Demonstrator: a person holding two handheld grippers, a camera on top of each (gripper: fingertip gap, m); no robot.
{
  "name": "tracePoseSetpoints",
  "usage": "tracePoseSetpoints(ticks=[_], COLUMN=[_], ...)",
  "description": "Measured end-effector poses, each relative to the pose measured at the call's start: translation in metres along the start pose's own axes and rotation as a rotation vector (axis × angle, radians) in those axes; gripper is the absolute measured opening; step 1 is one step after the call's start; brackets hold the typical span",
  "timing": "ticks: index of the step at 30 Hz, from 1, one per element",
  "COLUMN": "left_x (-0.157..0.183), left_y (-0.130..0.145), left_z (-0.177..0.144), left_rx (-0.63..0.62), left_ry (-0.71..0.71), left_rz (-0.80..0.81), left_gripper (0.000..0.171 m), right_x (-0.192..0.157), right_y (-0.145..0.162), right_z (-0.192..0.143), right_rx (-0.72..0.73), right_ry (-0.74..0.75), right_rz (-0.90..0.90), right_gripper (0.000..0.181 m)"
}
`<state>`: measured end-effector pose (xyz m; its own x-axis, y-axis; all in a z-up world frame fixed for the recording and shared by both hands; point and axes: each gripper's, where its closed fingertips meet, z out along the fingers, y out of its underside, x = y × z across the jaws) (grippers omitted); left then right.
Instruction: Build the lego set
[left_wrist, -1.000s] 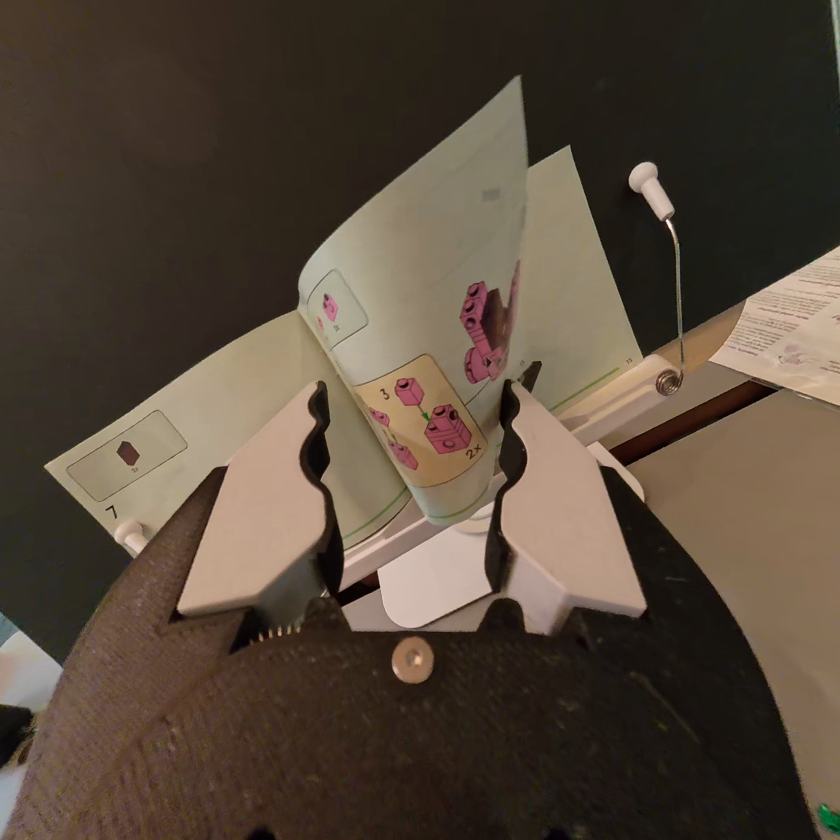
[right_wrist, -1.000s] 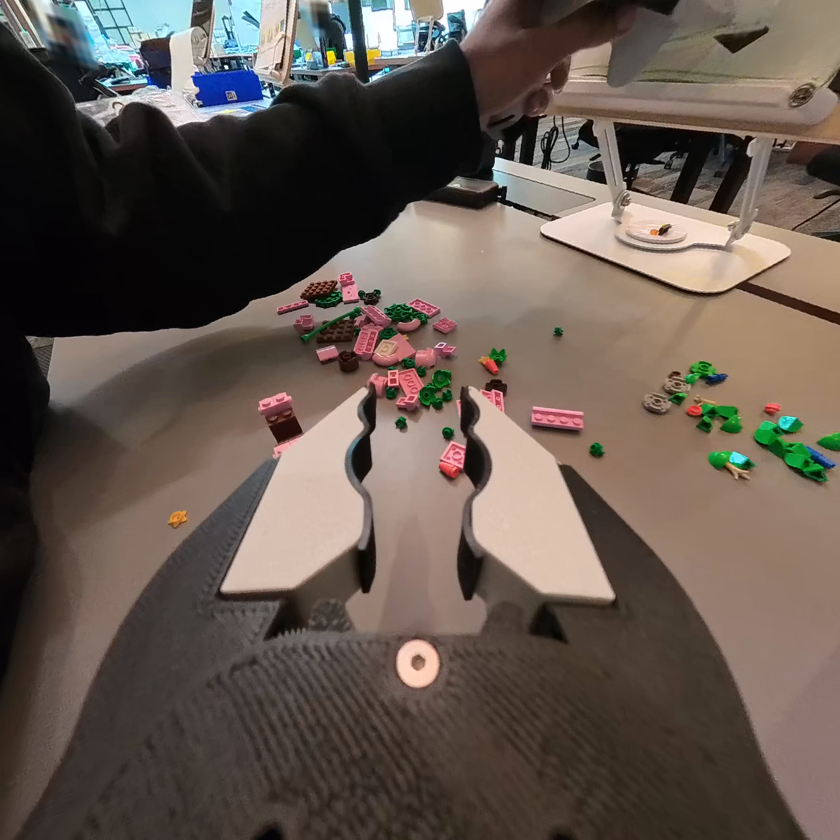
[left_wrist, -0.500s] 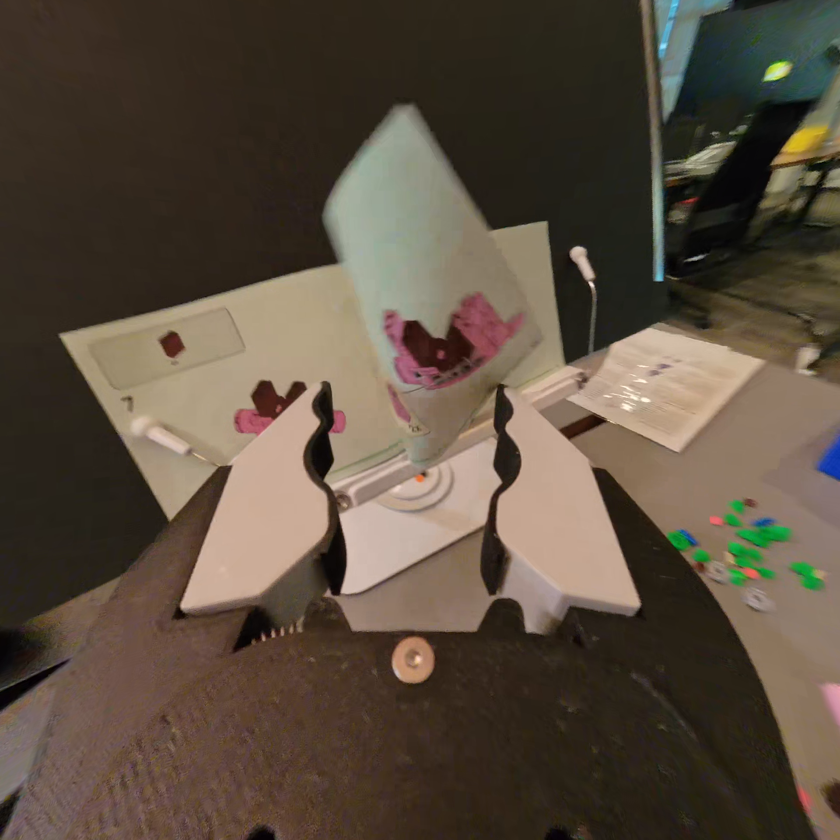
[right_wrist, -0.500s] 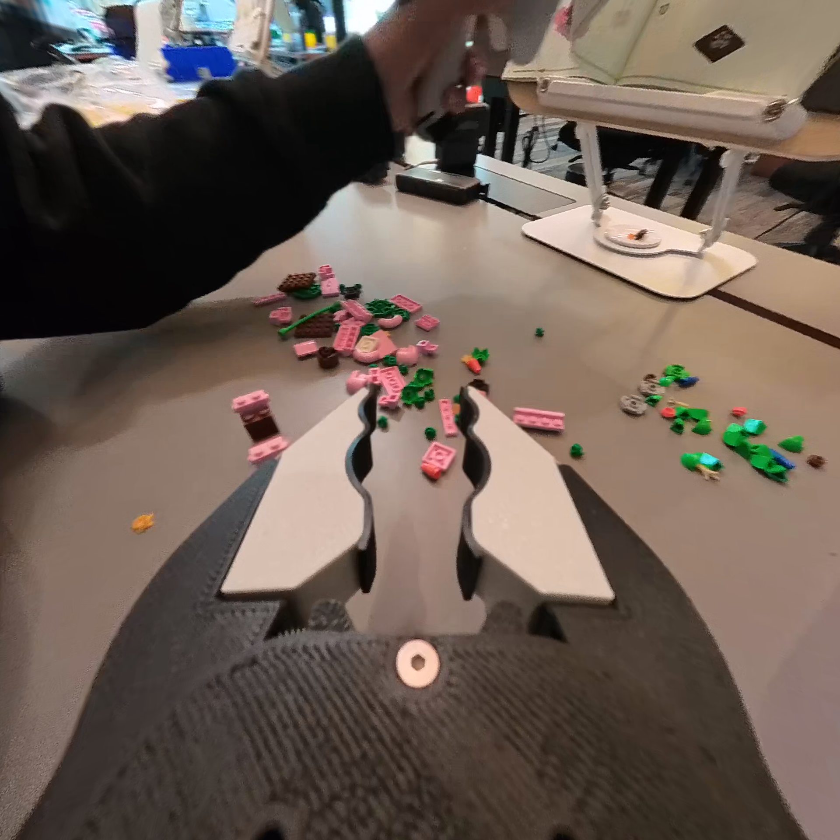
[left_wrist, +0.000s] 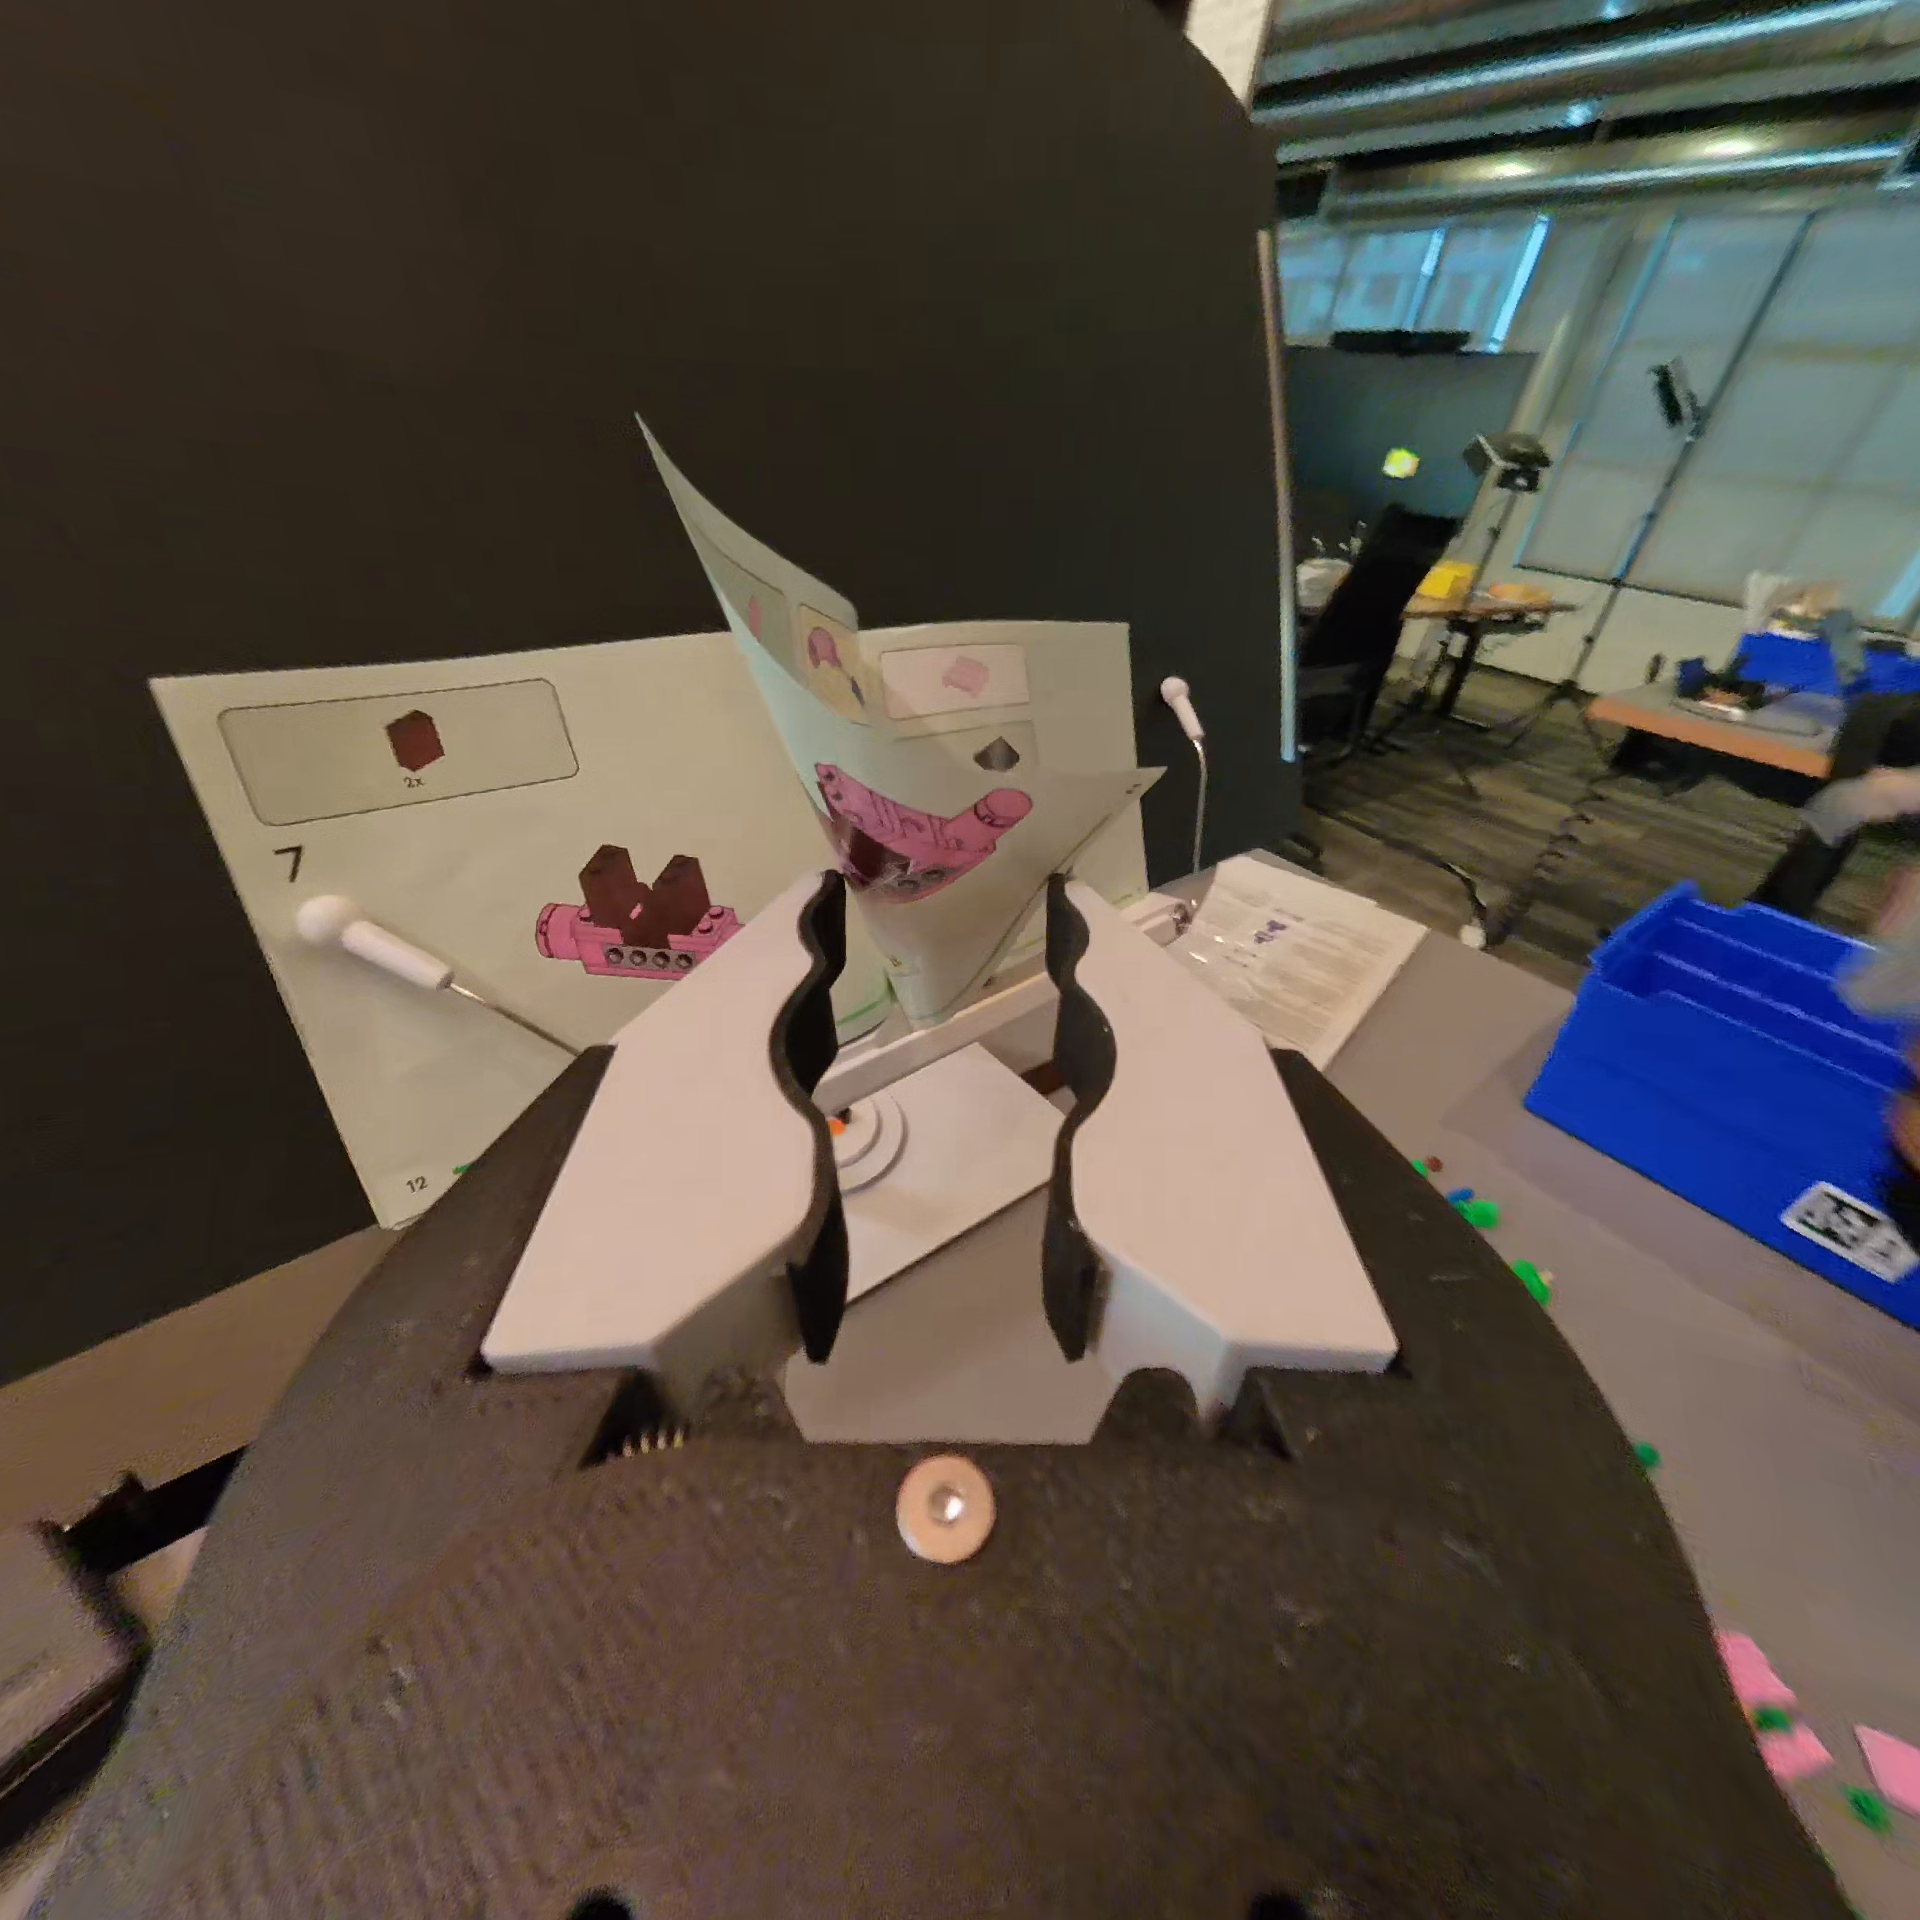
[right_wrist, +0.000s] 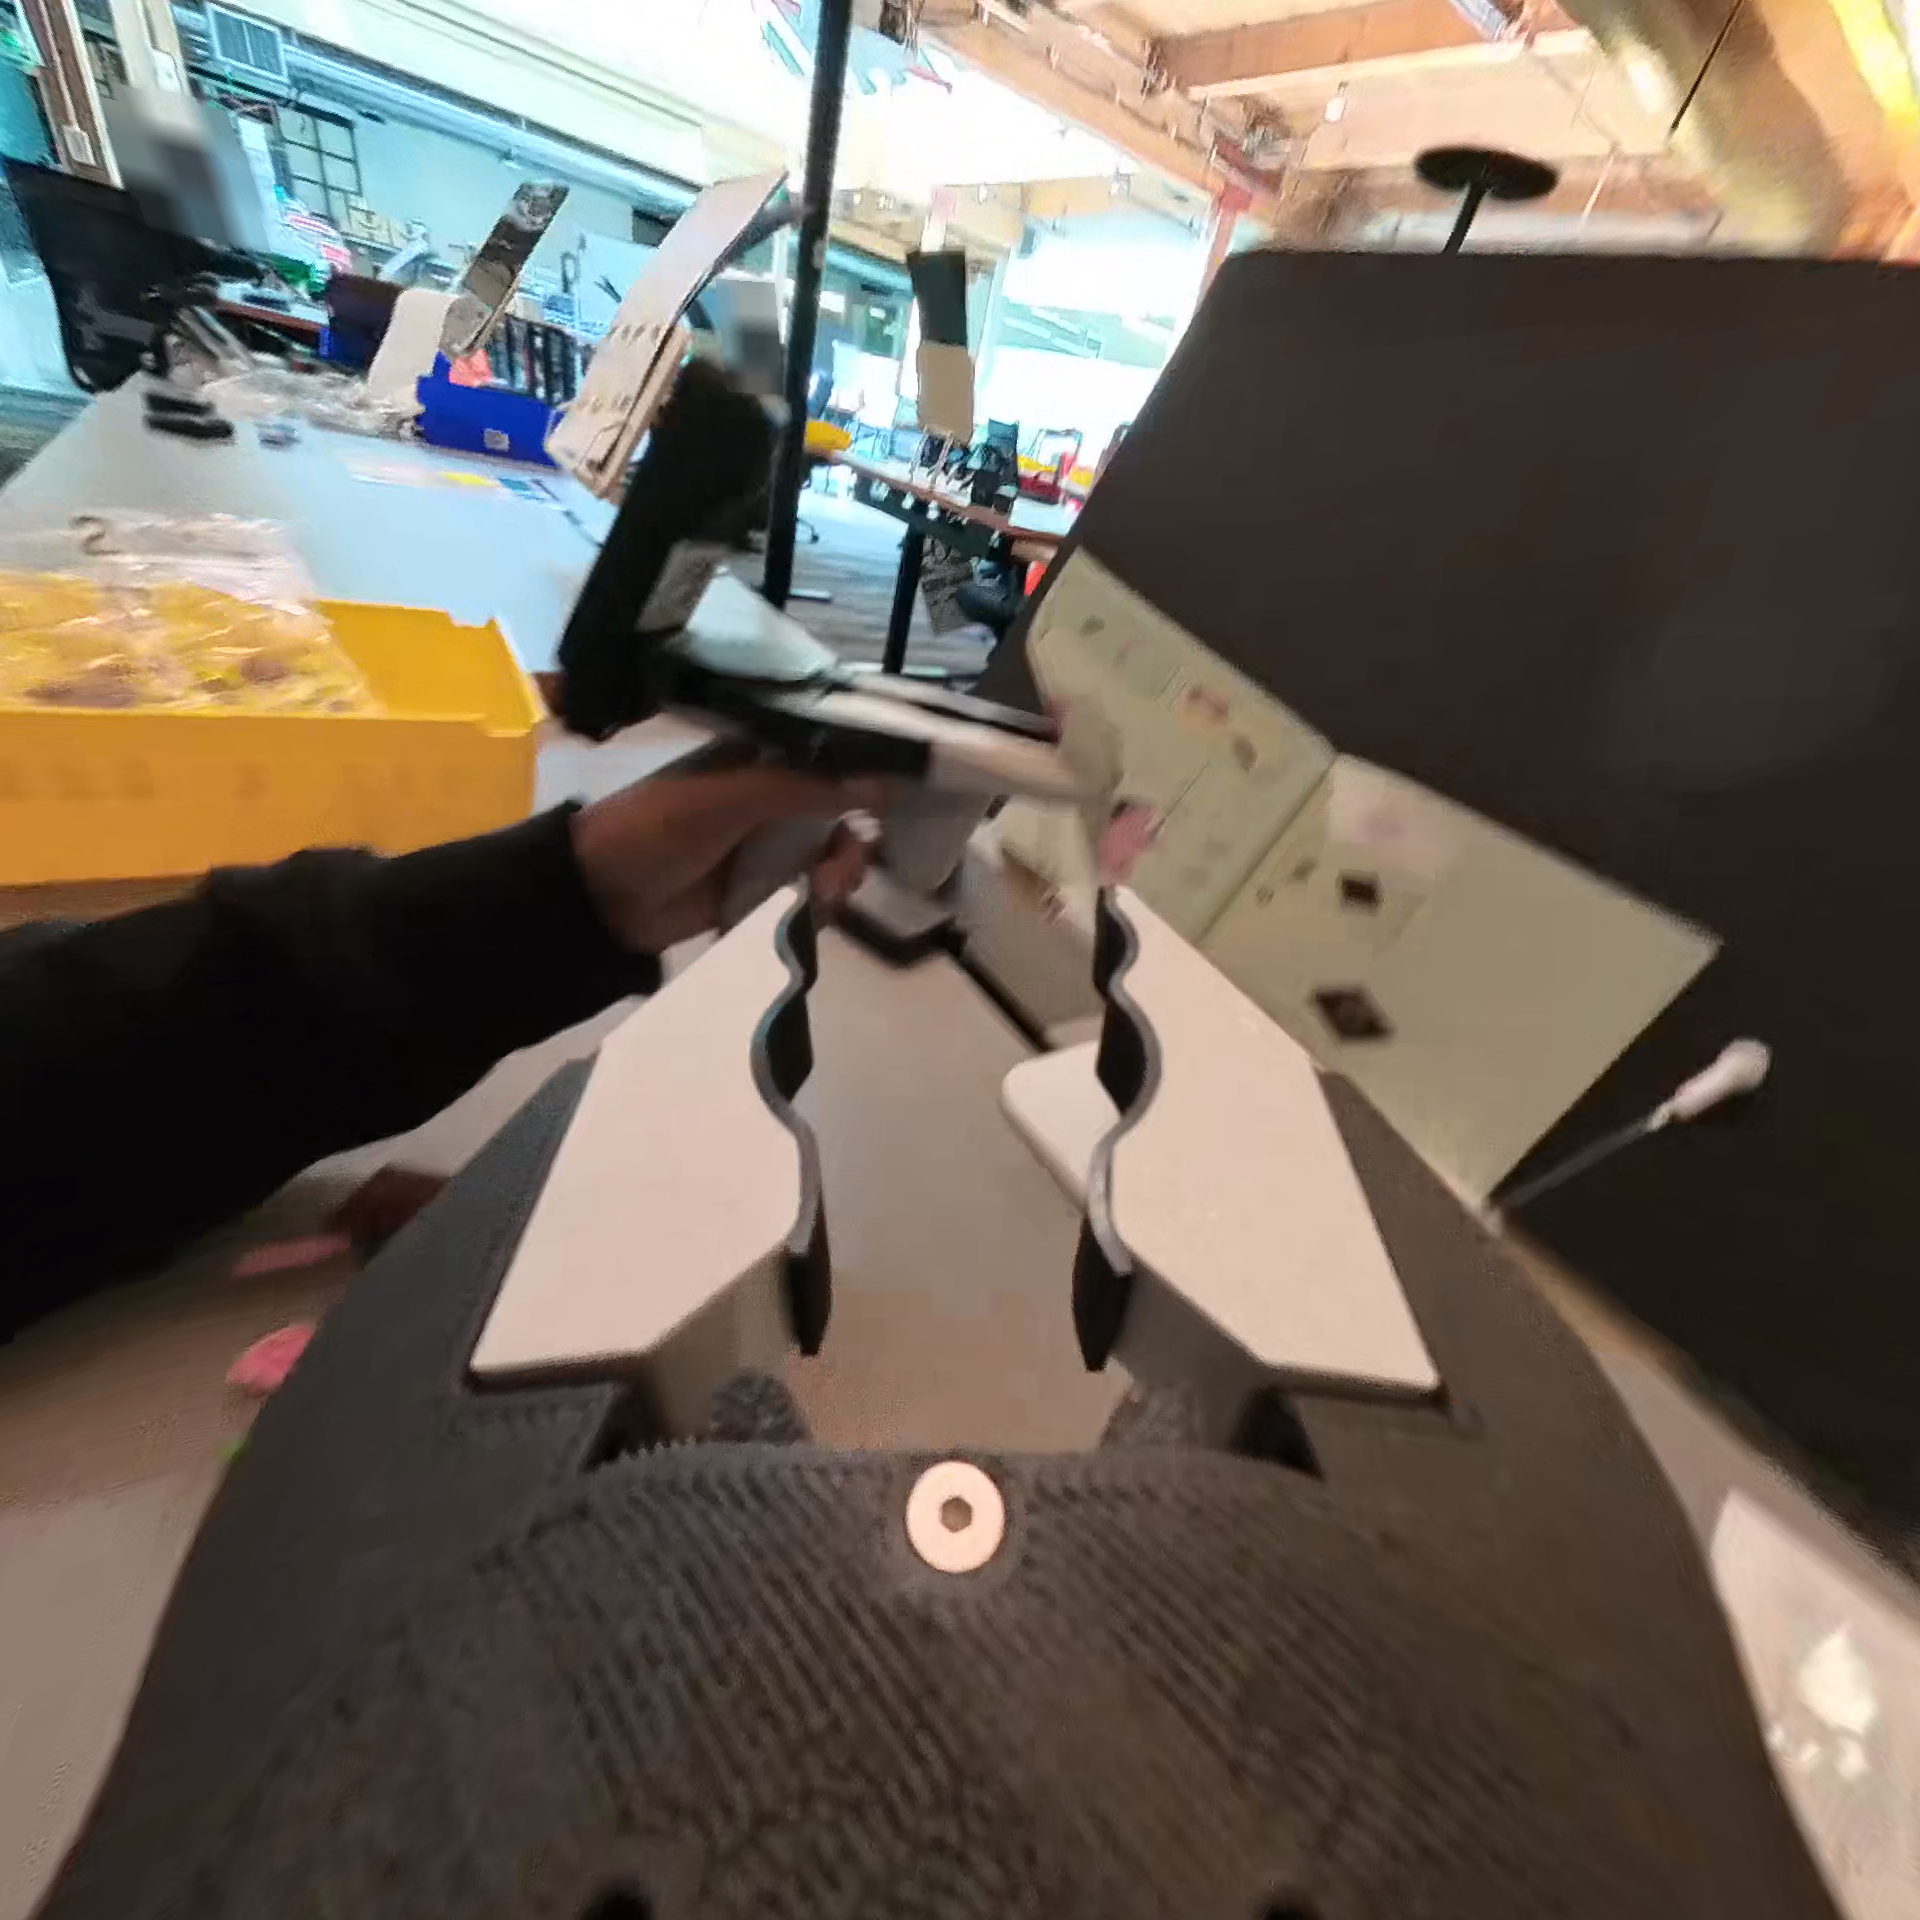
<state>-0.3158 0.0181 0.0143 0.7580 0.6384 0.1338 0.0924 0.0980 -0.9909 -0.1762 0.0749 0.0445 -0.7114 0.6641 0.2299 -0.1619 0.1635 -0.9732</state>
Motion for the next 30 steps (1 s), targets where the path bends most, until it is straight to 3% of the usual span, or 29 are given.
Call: tracePoseSetpoints(ticks=[4,6,8,13,15,17,19,22,26,30], left_x=[-0.003,-0.001,0.000,-0.001,-0.002,-0.004,-0.013,-0.031,-0.075,-0.084], left_y=[0.001,0.004,0.004,0.004,0.008,0.012,0.015,0.014,0.003,0.016], left_z=[-0.002,-0.001,0.000,0.003,0.004,0.004,0.004,0.000,-0.014,-0.009], left_rx=[-0.025,-0.034,-0.042,-0.032,-0.039,-0.054,-0.069,-0.069,0.011,-0.047], left_ry=[0.027,0.053,0.073,0.088,0.091,0.095,0.046,-0.026,-0.224,-0.209], left_rz=[0.026,0.074,0.125,0.179,0.167,0.161,0.169,0.170,-0.005,-0.174], left_gripper=[0.033,0.028,0.025,0.019,0.018,0.019,0.032,0.046,0.038,0.041], right_x=[0.030,0.043,0.060,0.071,0.059,0.054,0.060,0.072,0.104,0.116], right_y=[-0.060,-0.090,-0.091,-0.026,-0.007,0.015,0.027,0.028,0.015,0.010], right_z=[0.052,0.072,0.108,0.168,0.169,0.164,0.164,0.168,0.185,0.189], right_rx=[0.222,0.351,0.215,-0.381,-0.516,-0.654,-0.726,-0.725,-0.642,-0.565], right_ry=[-0.113,-0.175,-0.282,-0.540,-0.643,-0.705,-0.693,-0.630,-0.375,-0.207], right_rz=[-0.209,-0.314,-0.321,-0.378,-0.403,-0.467,-0.556,-0.578,-0.555,-0.519], right_gripper=[0.047,0.033,0.031,0.056,0.047,0.027,0.000,0.000,0.000,0.000])
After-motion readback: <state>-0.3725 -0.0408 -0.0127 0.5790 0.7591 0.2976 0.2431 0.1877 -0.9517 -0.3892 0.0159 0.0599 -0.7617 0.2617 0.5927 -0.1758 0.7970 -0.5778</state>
